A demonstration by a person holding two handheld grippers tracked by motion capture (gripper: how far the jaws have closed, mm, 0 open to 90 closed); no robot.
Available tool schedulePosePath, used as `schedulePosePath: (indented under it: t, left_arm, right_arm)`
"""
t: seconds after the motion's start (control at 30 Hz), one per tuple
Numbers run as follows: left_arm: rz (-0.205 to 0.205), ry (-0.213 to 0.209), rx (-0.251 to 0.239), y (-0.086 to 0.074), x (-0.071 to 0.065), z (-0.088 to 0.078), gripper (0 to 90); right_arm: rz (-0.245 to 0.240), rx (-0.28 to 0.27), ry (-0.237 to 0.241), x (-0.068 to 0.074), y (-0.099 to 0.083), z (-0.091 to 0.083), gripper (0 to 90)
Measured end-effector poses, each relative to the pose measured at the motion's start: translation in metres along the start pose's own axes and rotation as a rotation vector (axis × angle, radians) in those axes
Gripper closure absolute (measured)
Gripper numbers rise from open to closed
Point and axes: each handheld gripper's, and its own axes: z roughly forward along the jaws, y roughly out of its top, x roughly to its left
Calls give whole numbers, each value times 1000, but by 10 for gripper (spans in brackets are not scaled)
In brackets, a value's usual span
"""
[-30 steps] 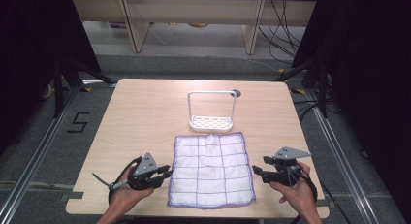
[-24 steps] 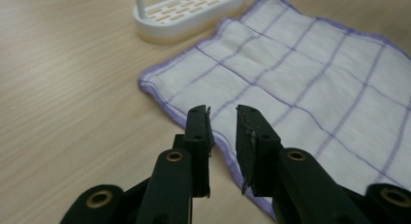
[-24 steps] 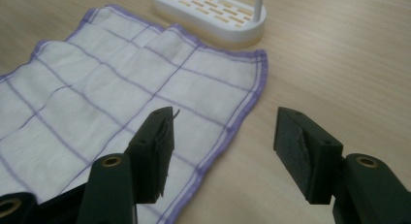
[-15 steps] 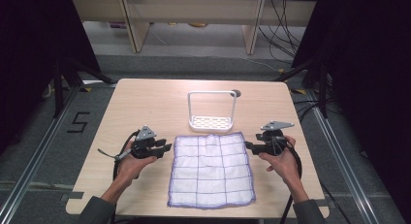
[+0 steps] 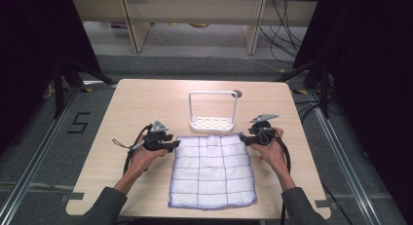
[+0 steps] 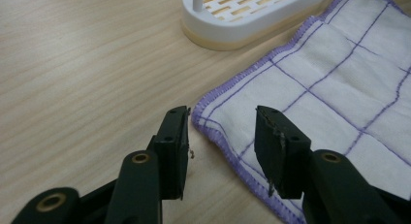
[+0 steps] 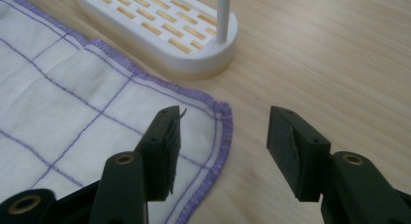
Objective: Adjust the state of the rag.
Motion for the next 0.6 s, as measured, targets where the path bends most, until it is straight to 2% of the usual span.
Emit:
schedulePosePath:
  t: [0.03, 0.07, 0.2, 0.23, 0.3, 0.37, 0.4, 0.43, 0.47, 0.5, 0.53, 0.57, 0.6]
  left_arm:
    - [16, 4, 12, 2, 0, 3, 549]
    - [9, 3, 14, 2, -1, 4, 547]
    - [6, 6, 17, 4, -2, 9, 547]
    - [16, 20, 30, 4, -1, 14, 551]
    - [0, 18, 35, 3, 2, 18, 575]
    - [-11, 17, 33, 2, 2, 20, 604]
    - [-1, 20, 37, 1, 4, 22, 631]
    - [-4, 18, 31, 1, 4, 22, 631]
    - [-3, 16, 29, 2, 4, 23, 687]
    - [3, 18, 32, 2, 3, 23, 723]
    - [13, 18, 32, 2, 3, 23, 763]
    - [13, 22, 26, 2, 2, 23, 801]
    - [14, 20, 30, 3, 2, 23, 820]
  right_arm:
    - [-6, 0, -5, 1, 2, 5, 476]
    - [6, -15, -4, 2, 3, 8, 477]
    - [-23, -17, -7, 1, 5, 13, 483]
    - [8, 17, 9, 3, 6, 13, 483]
    - [1, 7, 3, 3, 6, 18, 483]
    - [8, 25, 12, 2, 8, 18, 482]
    - [-19, -4, 4, 2, 8, 24, 483]
    - [-19, -4, 4, 2, 8, 24, 483]
    - [0, 31, 21, 3, 9, 23, 483]
    - [-10, 28, 15, 3, 9, 24, 483]
    - [1, 29, 16, 3, 9, 24, 484]
    - [-23, 13, 12, 1, 9, 26, 490]
    - [-8, 28, 15, 2, 9, 25, 491]
